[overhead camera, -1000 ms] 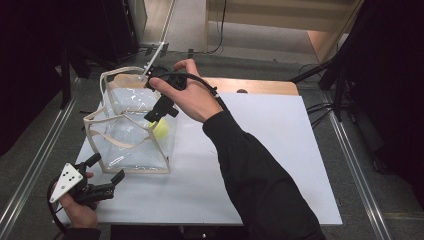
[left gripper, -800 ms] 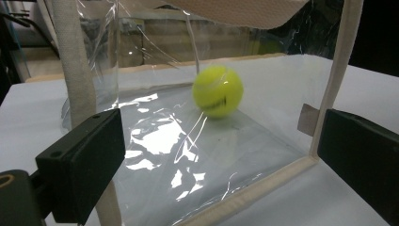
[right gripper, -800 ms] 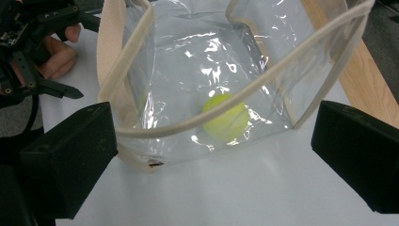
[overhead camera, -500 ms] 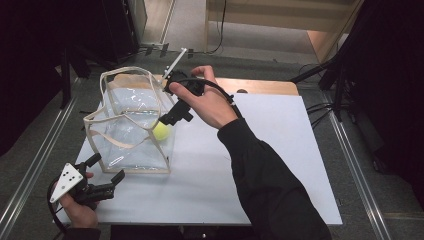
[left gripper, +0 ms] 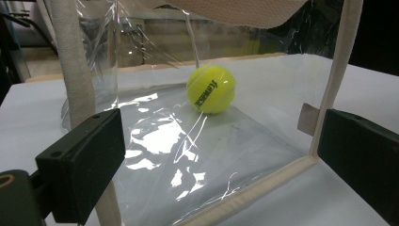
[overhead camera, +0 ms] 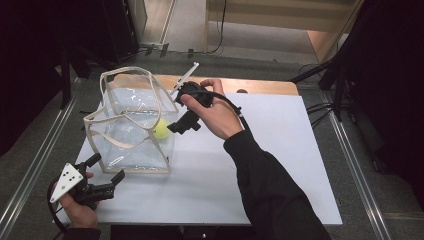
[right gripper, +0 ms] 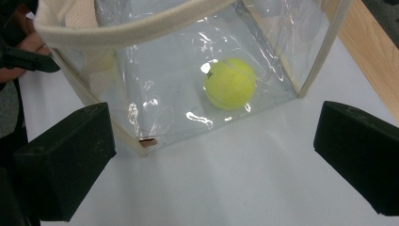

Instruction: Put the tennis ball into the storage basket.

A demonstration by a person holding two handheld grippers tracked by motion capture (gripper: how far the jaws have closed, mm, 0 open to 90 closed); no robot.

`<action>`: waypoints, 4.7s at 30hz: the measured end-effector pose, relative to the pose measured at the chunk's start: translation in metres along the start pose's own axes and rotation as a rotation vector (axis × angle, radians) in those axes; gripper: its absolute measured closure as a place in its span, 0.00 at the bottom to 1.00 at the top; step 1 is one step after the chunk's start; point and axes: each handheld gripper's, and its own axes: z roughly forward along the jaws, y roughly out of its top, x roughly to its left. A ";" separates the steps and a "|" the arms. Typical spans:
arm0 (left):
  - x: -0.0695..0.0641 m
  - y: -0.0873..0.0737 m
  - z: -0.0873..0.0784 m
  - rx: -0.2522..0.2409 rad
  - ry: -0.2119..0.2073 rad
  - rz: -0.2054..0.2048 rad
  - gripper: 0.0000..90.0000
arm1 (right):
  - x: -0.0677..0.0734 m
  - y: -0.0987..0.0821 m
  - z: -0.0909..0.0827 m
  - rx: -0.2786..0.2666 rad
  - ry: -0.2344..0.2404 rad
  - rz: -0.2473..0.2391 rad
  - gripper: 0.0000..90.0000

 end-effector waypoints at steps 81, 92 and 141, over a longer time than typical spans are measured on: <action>-0.001 0.000 0.000 0.009 0.007 0.006 0.01 | 0.002 -0.273 0.013 -0.398 -0.153 0.314 0.00; 0.000 0.000 -0.001 0.007 0.007 0.004 0.01 | -0.001 -0.295 0.000 -0.417 -0.186 0.355 0.00; -0.002 0.000 -0.001 0.010 0.011 0.004 0.01 | -0.009 -0.414 -0.073 -0.538 -0.389 0.557 0.00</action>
